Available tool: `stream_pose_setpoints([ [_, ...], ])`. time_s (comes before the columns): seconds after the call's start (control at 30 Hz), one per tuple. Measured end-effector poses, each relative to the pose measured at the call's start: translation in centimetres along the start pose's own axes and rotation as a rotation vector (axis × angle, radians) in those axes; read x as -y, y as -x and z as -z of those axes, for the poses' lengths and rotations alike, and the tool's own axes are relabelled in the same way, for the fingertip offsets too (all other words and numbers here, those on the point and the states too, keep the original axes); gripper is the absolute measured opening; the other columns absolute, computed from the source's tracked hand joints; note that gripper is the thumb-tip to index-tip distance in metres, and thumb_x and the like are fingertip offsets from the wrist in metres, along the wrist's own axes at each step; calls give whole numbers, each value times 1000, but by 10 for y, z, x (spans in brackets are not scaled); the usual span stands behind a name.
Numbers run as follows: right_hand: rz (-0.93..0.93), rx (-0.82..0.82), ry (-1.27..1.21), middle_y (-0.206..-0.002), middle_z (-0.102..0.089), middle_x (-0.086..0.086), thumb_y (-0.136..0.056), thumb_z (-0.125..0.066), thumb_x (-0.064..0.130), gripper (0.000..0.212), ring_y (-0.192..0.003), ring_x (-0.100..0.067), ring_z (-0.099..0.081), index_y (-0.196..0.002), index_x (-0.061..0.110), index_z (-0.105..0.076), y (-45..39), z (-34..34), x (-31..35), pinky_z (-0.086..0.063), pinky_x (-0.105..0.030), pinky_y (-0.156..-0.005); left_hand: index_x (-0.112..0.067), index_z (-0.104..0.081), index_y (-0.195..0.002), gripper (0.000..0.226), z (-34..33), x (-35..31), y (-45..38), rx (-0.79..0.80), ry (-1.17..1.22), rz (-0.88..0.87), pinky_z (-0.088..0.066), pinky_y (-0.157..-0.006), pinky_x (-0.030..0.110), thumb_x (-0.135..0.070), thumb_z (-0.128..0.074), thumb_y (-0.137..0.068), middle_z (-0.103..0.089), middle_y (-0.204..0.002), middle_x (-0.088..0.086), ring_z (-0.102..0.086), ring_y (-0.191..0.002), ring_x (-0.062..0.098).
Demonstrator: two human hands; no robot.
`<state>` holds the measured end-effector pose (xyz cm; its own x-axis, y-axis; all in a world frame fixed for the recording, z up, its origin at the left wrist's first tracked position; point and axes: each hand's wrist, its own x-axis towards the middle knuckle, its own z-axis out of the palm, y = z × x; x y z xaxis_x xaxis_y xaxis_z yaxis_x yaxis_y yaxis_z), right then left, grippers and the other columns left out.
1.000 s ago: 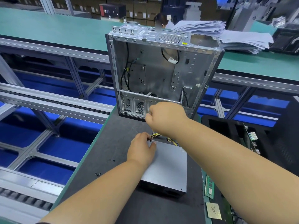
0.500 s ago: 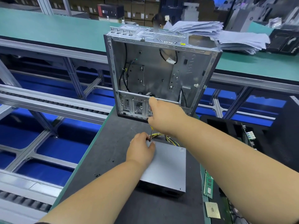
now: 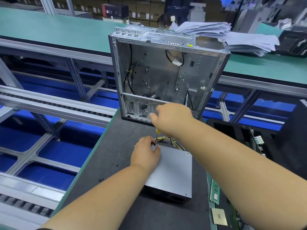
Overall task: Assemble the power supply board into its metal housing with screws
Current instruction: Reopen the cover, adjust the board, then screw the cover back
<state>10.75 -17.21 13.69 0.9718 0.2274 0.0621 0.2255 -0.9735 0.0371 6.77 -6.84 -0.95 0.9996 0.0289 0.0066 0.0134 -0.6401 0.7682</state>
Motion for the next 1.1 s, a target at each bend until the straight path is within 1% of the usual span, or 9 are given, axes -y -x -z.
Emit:
stream_pose_setpoints([
  [0.07,103,37,-188,-97,-51,-3,-92,-44,29,15,-86,-26,-51,-95,16,-52,1,5,-3,-33,-33,-63,-27,-50,-89,10,0,0,0,2,-1,0,-44,-75,32,-33,-58,-91,-51,-100,-6,-52,-98,21],
  [0.17,203,-10,-227,-104,-61,-3,-92,-52,19,20,-85,-25,-53,-112,17,-53,3,7,-6,-36,-33,-61,-28,-50,-89,10,1,0,0,6,-1,10,-44,-75,33,-34,-58,-92,-51,-102,-7,-52,-99,21],
  [0.3,175,-70,87,-69,-48,4,-101,-39,47,31,-72,-24,-49,-89,21,-51,5,1,-3,-29,-27,-50,-27,-52,-90,10,1,-1,1,-10,-2,9,-40,-72,29,-34,-58,-91,-53,-102,-6,-52,-95,17],
  [0.47,84,-50,41,-65,-37,5,-98,-36,42,35,-69,-24,-44,-70,21,-35,10,-6,1,-22,-25,-49,-24,-53,-90,9,1,-1,2,-3,28,3,-47,-80,34,-32,-59,-91,-54,-101,-5,-53,-96,19],
  [0.57,103,25,-69,-69,-38,6,-88,-44,33,17,-68,-22,-43,-86,18,-38,10,1,2,-21,-29,-49,-27,-50,-87,11,1,-1,2,1,7,14,-45,-76,33,-33,-58,-92,-53,-100,-6,-52,-96,19],
  [0.7,120,184,-126,-81,-50,0,-91,-48,22,14,-71,-21,-49,-100,14,-42,8,14,-4,-32,-33,-53,-28,-51,-89,10,1,-2,1,-2,-16,18,-42,-73,31,-35,-58,-92,-54,-104,-6,-52,-96,18],
  [0.8,132,157,-69,-94,-58,-3,-90,-52,14,14,-82,-25,-54,-104,16,-52,9,18,-8,-42,-34,-62,-27,-51,-91,10,1,-1,1,0,-17,8,-43,-75,31,-34,-58,-92,-54,-106,-6,-52,-98,18],
  [1.03,257,151,-105,-110,-50,-4,-90,-54,2,21,-93,-26,-55,-106,15,-62,8,16,-6,-49,-41,-77,-26,-51,-90,10,1,-2,1,0,-23,0,-44,-75,32,-33,-58,-92,-54,-104,-4,-52,-98,19],
  [1.1,264,112,-85,-101,-53,-2,-92,-57,9,14,-91,-25,-55,-103,18,-58,6,13,-5,-46,-37,-69,-27,-50,-90,11,1,-1,1,3,-25,-2,-42,-73,31,-34,-58,-92,-54,-104,-4,-52,-98,19],
])
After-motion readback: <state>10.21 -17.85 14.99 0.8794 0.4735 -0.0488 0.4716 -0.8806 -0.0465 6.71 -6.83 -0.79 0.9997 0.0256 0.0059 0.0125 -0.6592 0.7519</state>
